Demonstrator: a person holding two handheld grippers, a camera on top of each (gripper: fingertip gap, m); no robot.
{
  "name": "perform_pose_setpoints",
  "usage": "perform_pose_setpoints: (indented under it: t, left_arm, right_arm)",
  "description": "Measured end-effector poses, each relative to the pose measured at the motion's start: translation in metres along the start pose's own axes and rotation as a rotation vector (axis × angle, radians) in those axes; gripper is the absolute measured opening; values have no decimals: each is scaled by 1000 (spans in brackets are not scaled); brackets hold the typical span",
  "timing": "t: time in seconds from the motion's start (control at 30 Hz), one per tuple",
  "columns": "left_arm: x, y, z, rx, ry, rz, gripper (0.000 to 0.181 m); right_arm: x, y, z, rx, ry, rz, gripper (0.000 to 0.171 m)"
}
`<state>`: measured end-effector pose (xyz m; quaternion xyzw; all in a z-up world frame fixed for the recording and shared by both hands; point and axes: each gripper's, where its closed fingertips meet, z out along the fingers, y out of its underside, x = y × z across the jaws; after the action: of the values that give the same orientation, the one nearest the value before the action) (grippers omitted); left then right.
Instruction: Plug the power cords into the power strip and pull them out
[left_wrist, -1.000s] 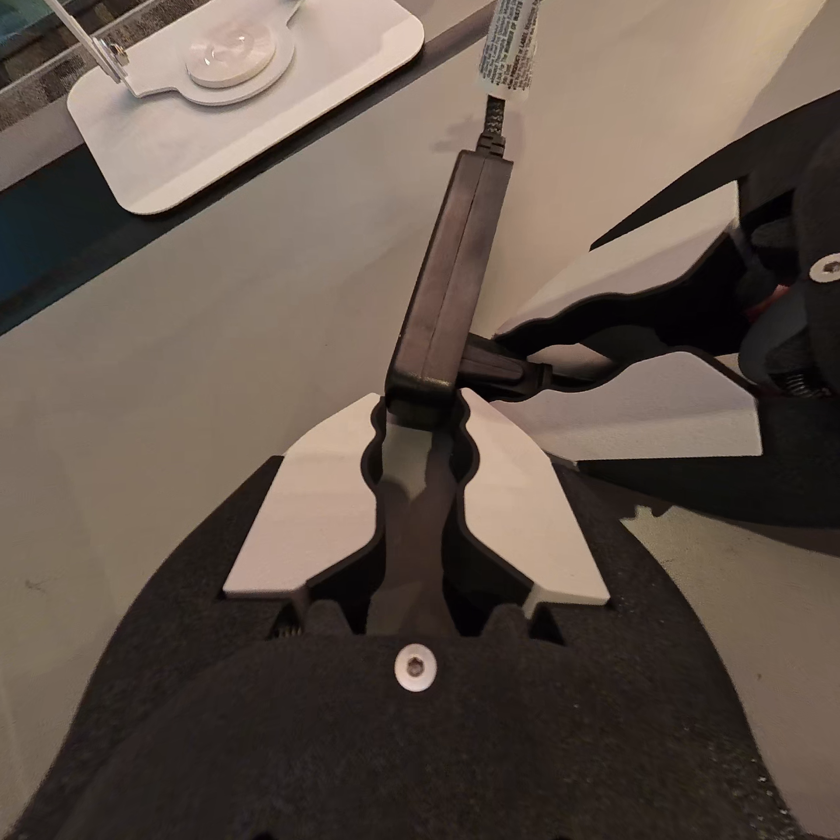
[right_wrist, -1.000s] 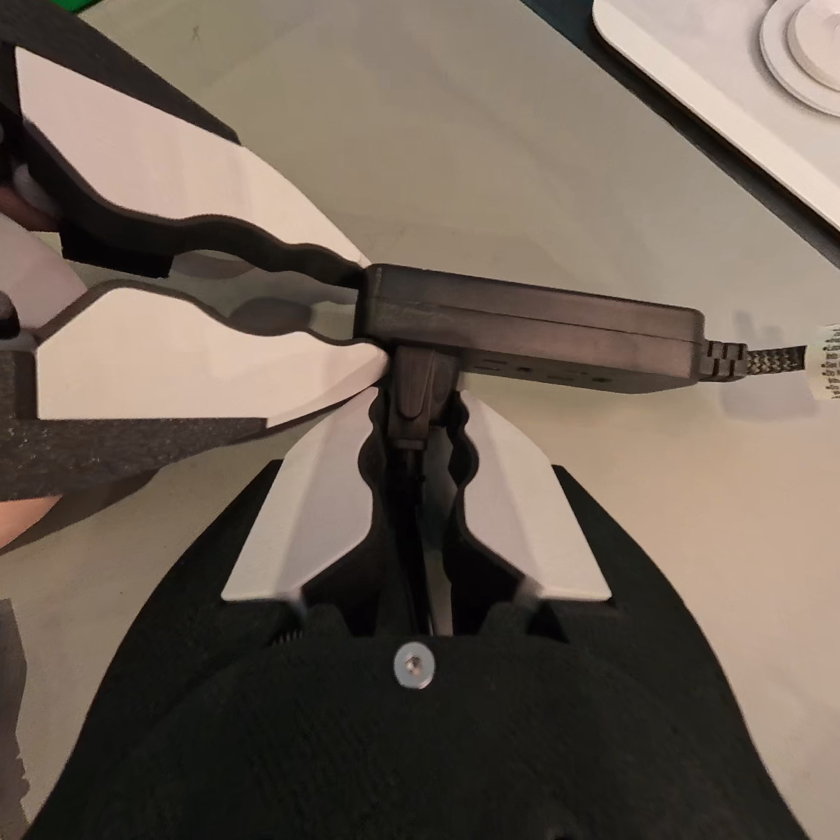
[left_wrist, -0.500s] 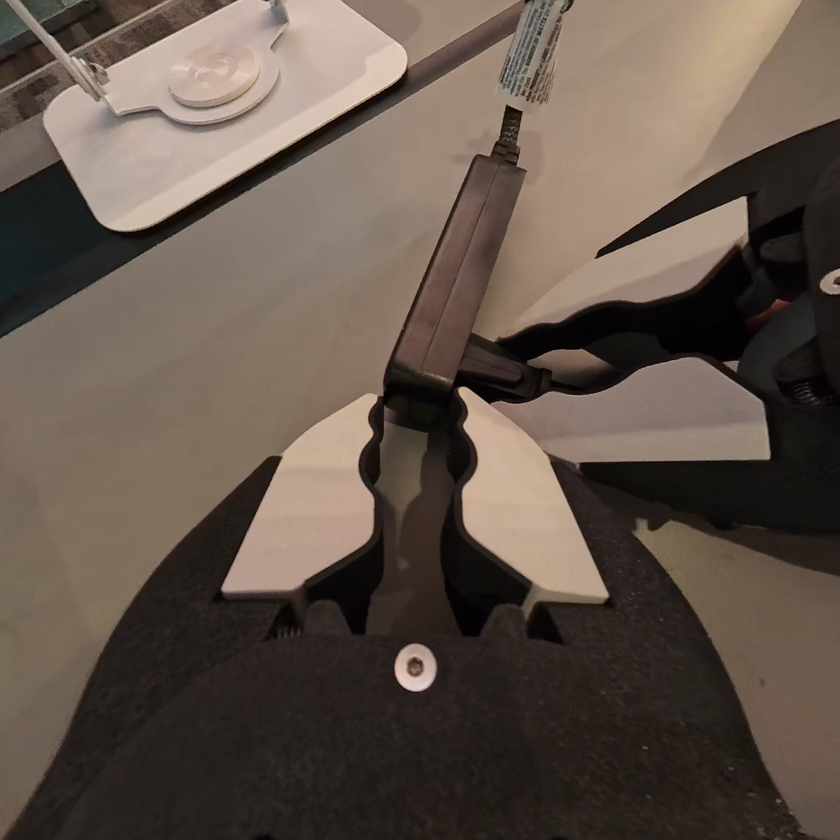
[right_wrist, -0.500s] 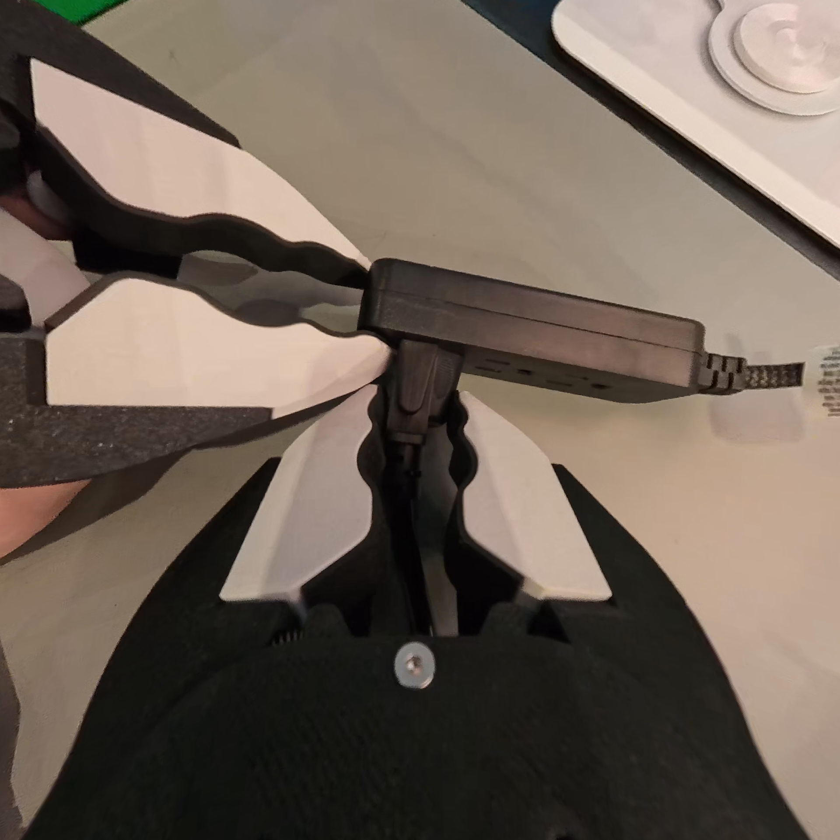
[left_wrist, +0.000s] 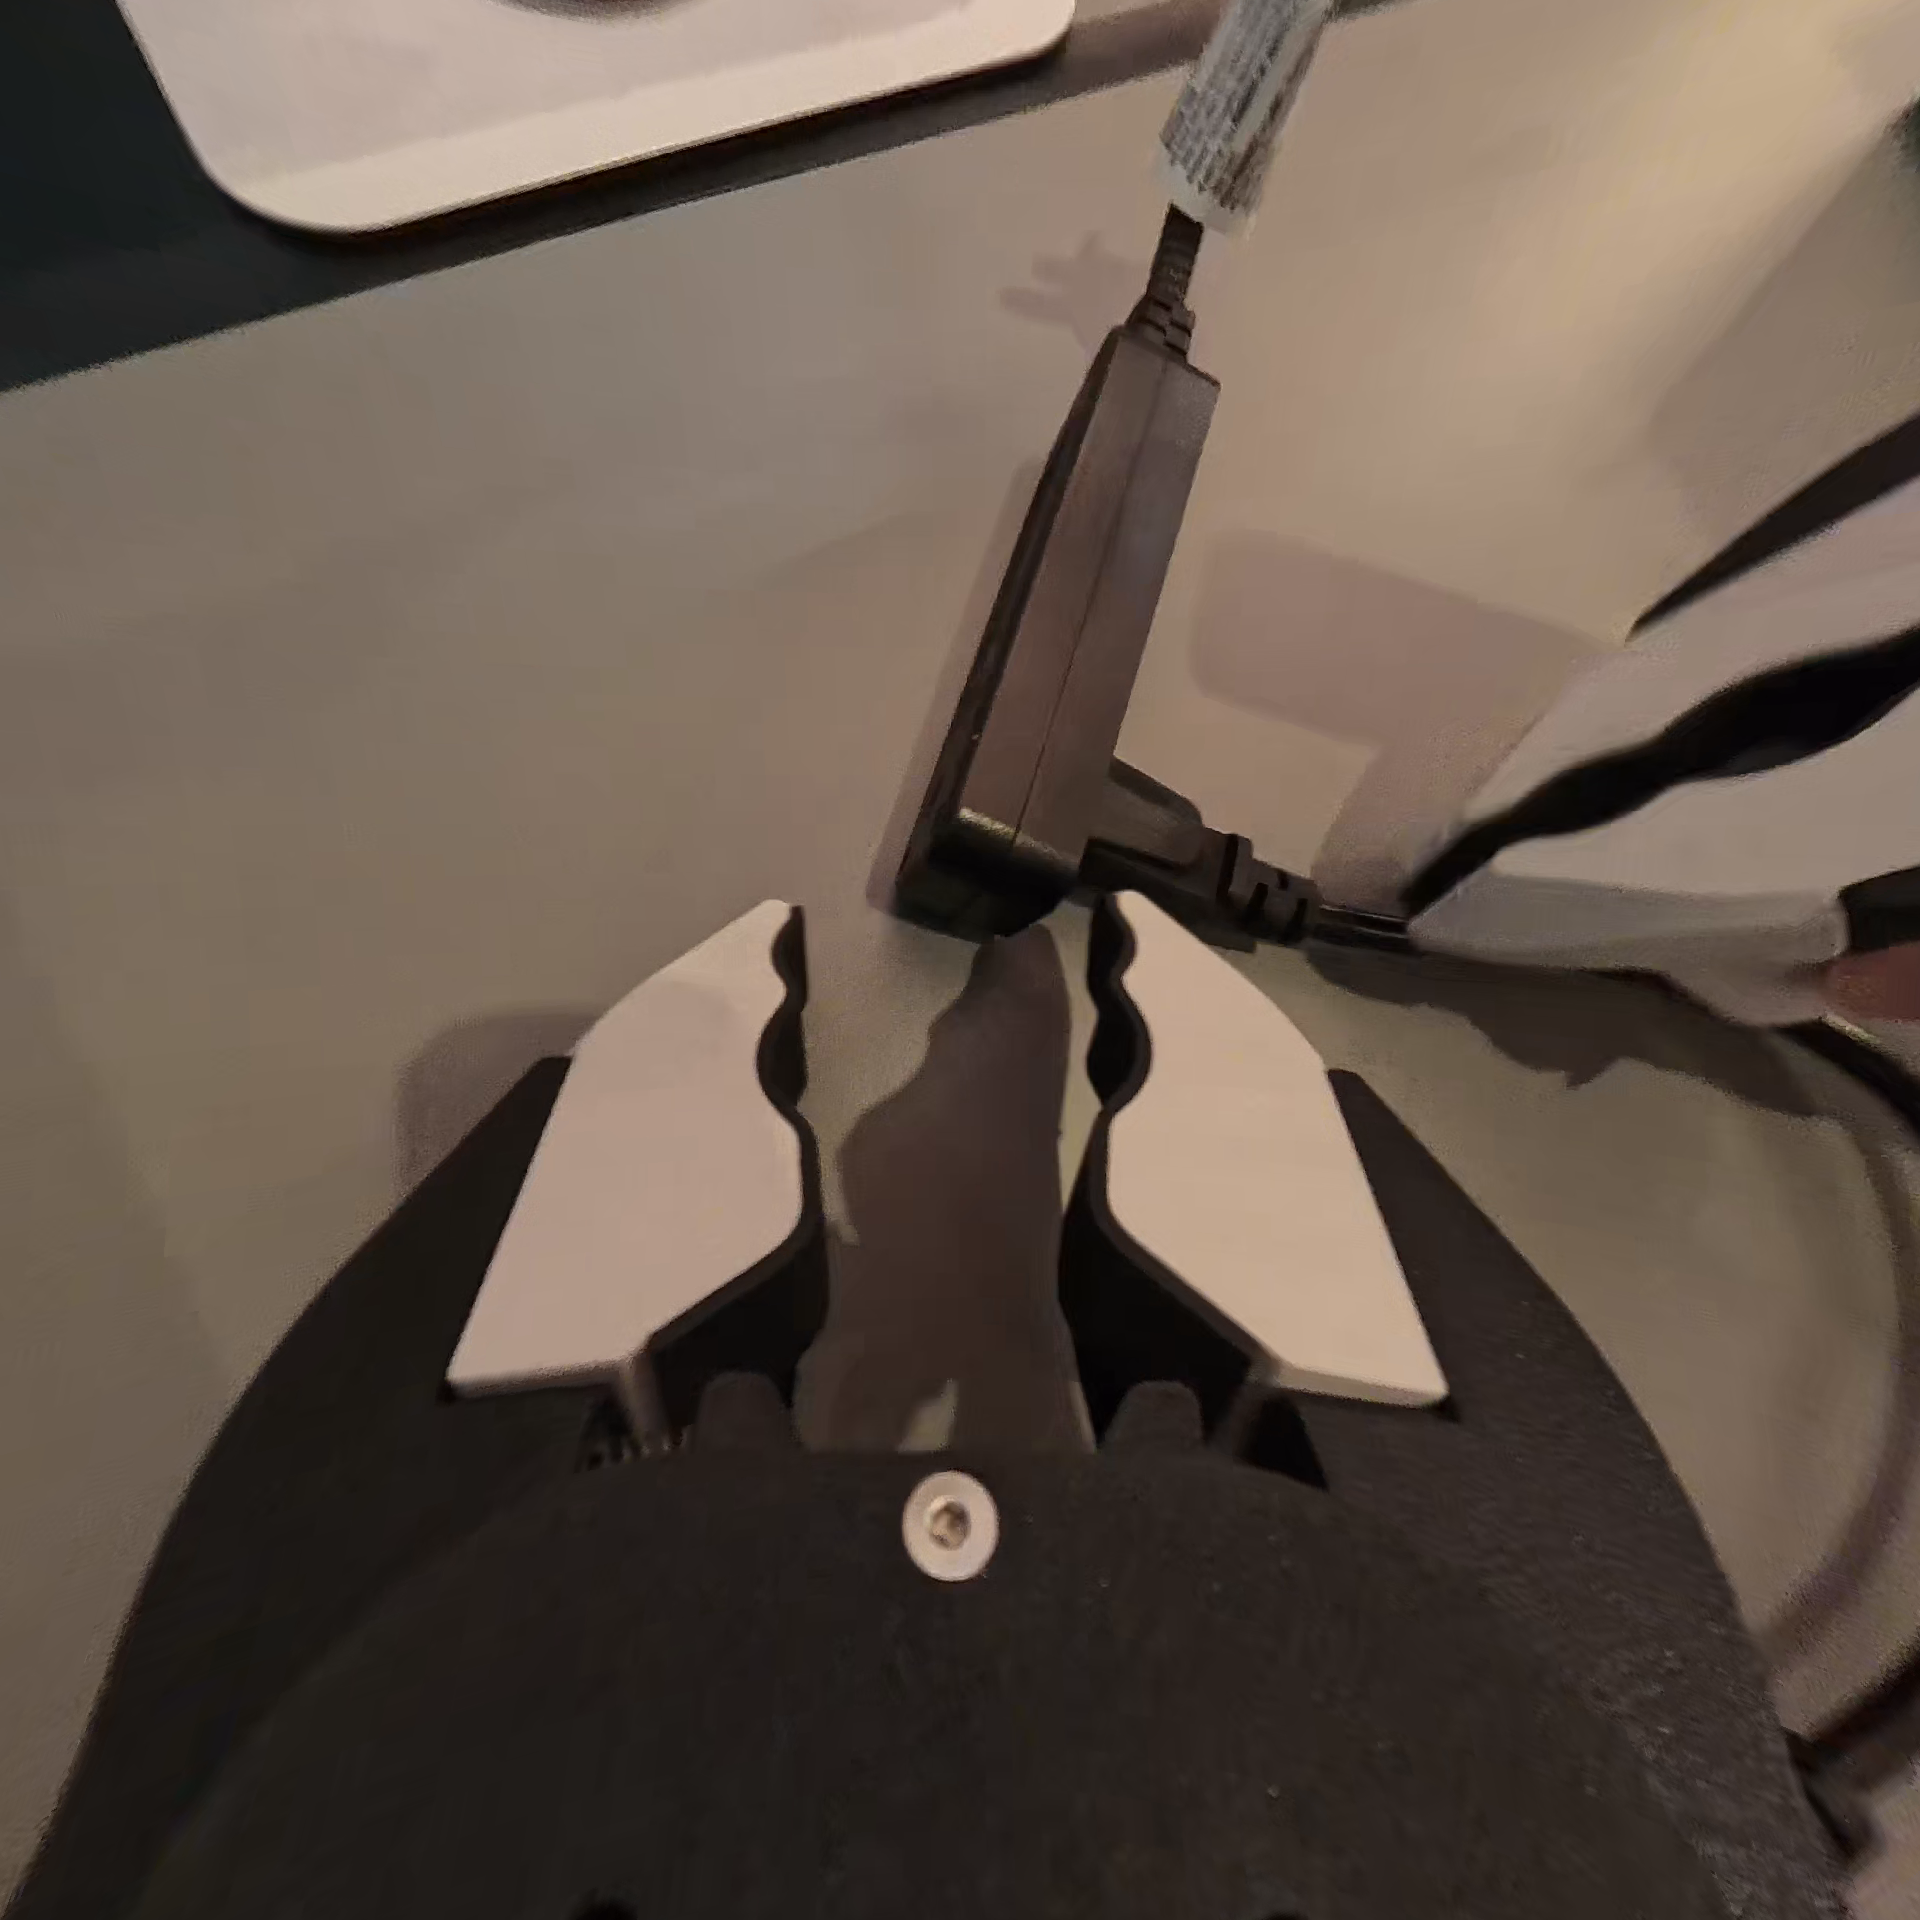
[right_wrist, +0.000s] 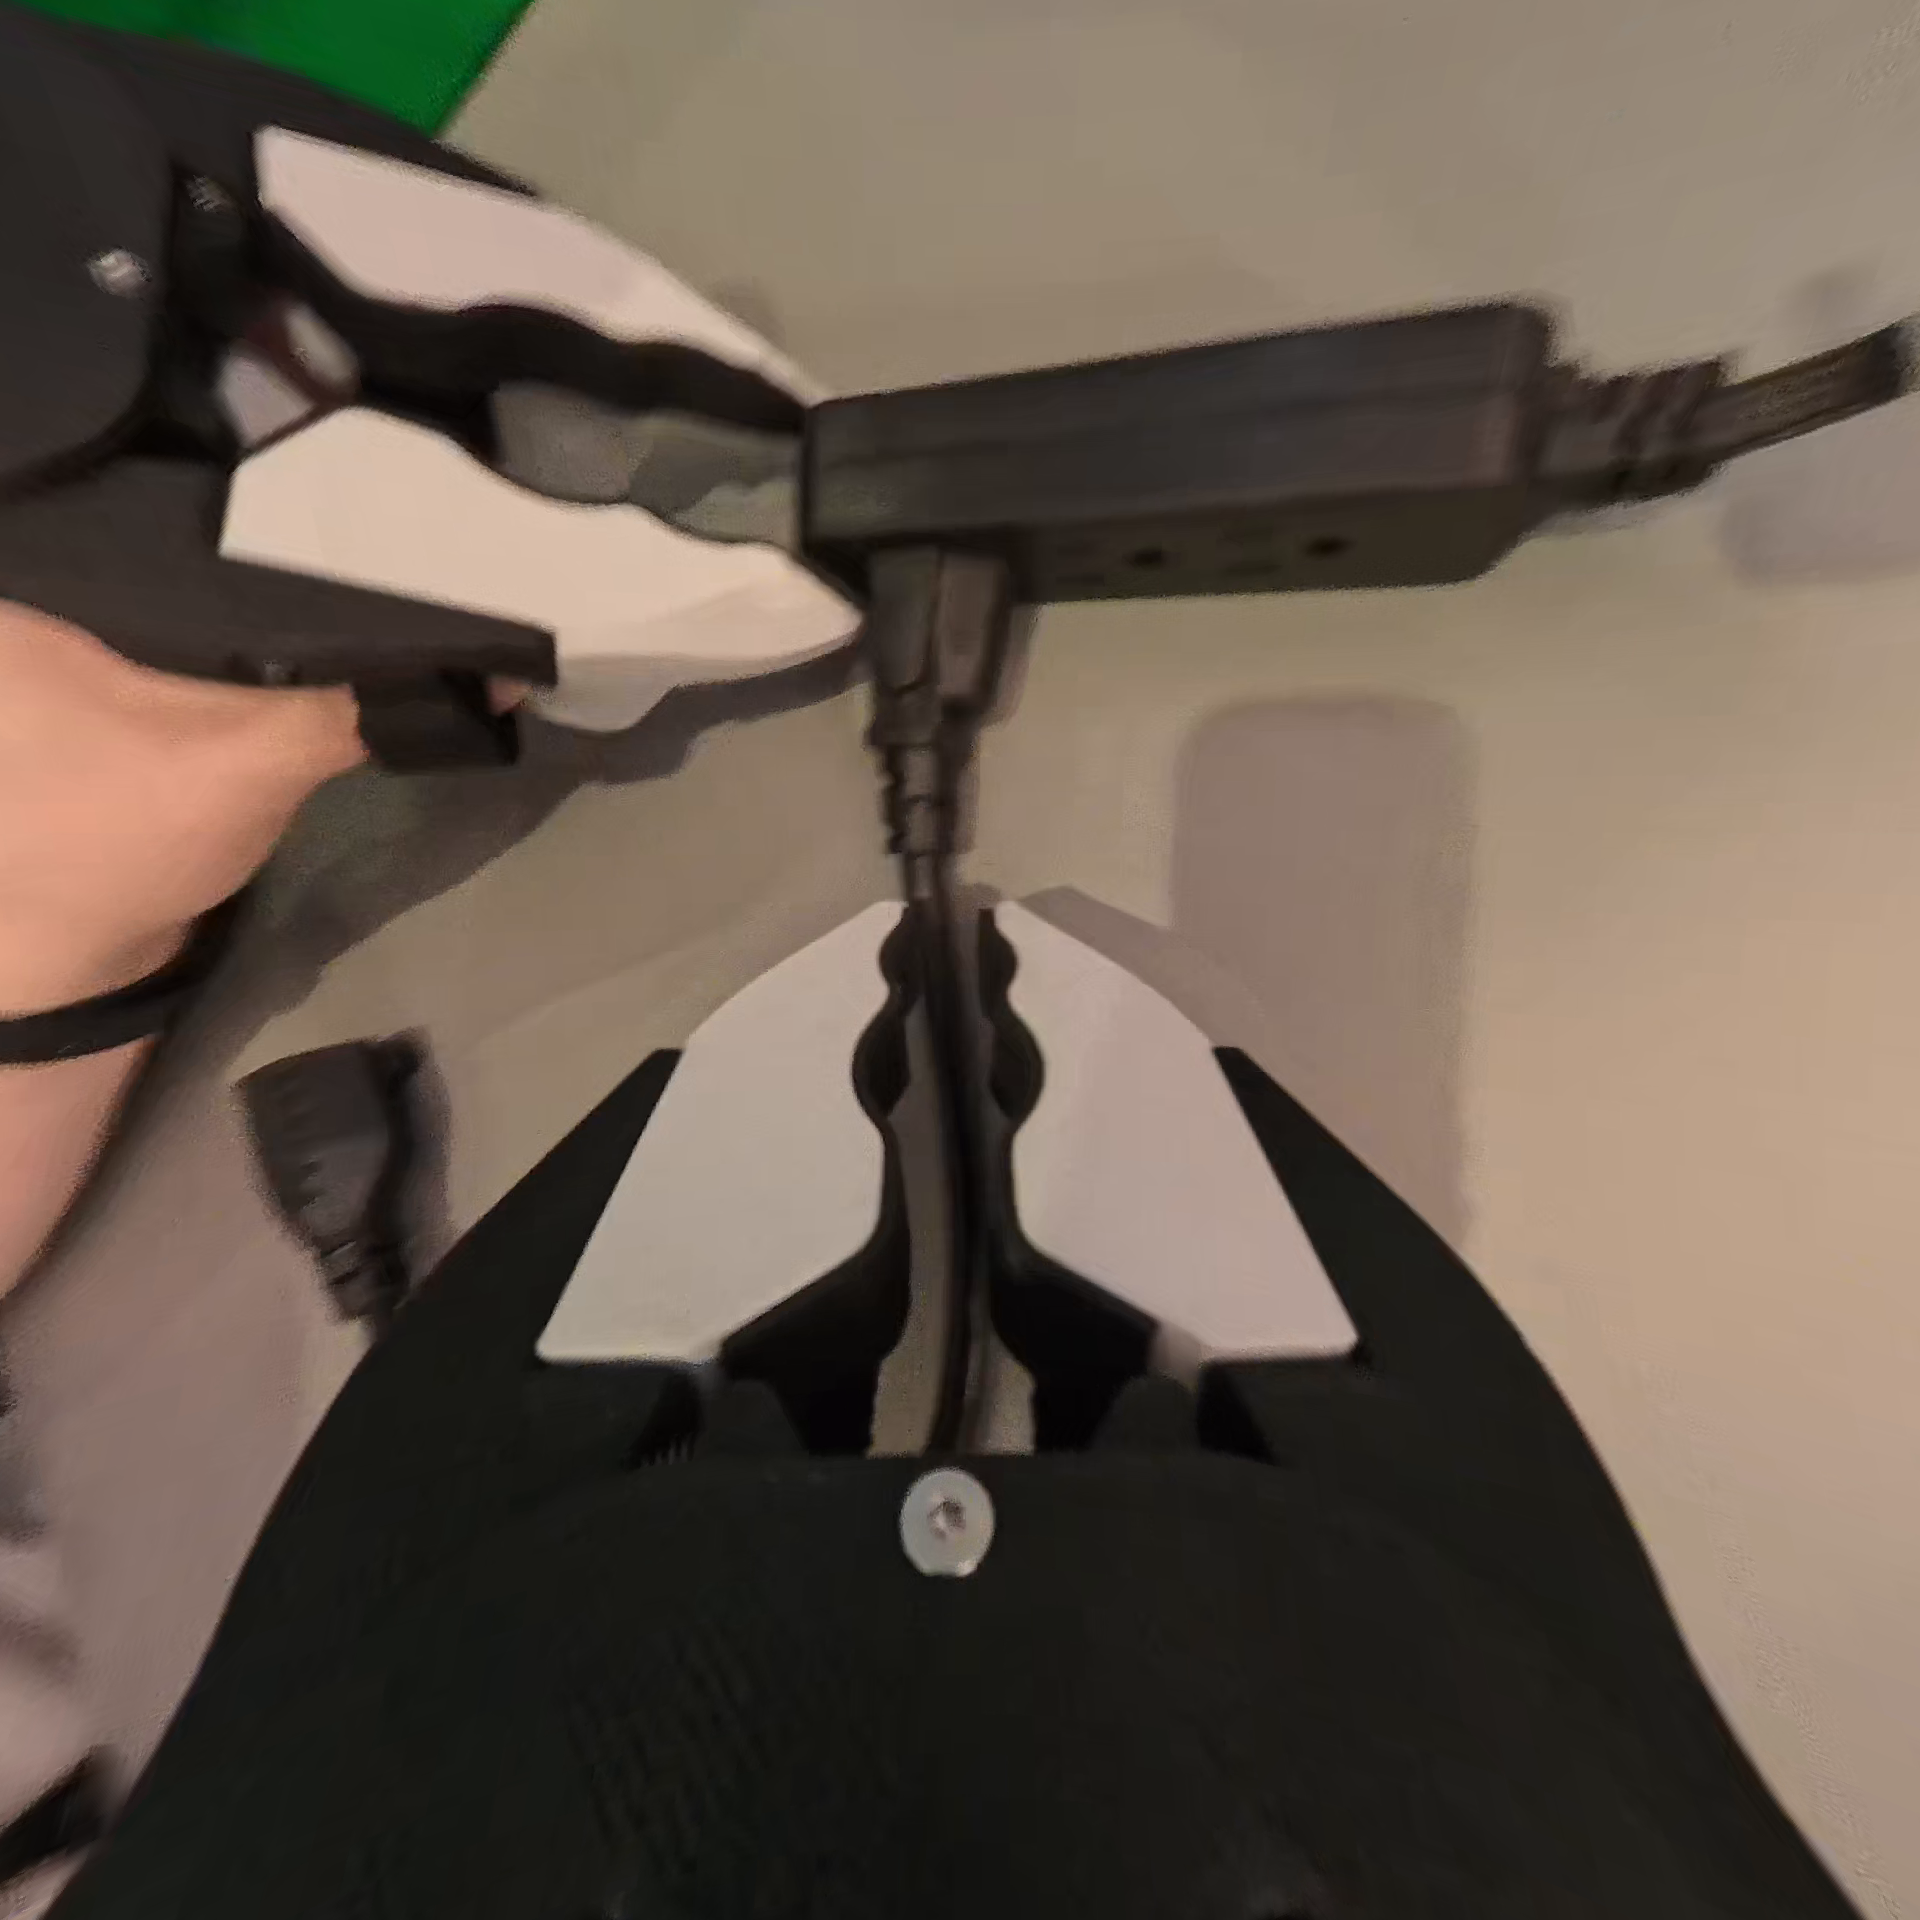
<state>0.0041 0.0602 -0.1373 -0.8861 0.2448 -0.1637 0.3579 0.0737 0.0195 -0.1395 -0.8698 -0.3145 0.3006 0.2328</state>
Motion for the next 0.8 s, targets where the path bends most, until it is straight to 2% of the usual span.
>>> perform_pose_setpoints:
  t: [0.03, 0.1, 0.2, 0.27, 0.33, 0.4, 0.5, 0.63, 0.8]
  left_arm:
    - [1, -1, -6, 0, 25, -43, 58]
    - [3, -3, -19, 15, 81, -127, 63]
    - [9, 1, -29, 4, 170, -212, 59]
    - [5, 2, -30, -6, 164, -221, 59]
    - [5, 4, -30, -15, 159, -222, 60]
    - [9, 4, -28, -20, 179, -226, 60]
    - [20, 8, -18, -47, 196, -218, 61]
    - [27, 17, -8, -101, 168, -181, 66]
    - [18, 26, -10, -161, 120, -117, 65]
  right_arm:
    - [-9, 4, 1, -20, -71, 33, 5]
    - [-17, 13, 9, -84, -86, 53, 3]
    - [-34, 19, 21, -148, -56, -110, 1]
    - [-35, 0, 9, -47, 11, -240, 1]
    - [-12, -23, -19, 93, 170, -301, 2]
    - [16, -19, -34, 102, 275, -310, 3]
    - [24, 23, -12, -80, 186, -214, 7]
    - [3, 28, -3, -51, 182, -178, 2]
    - [-66, 49, 17, -45, 84, -225, 2]
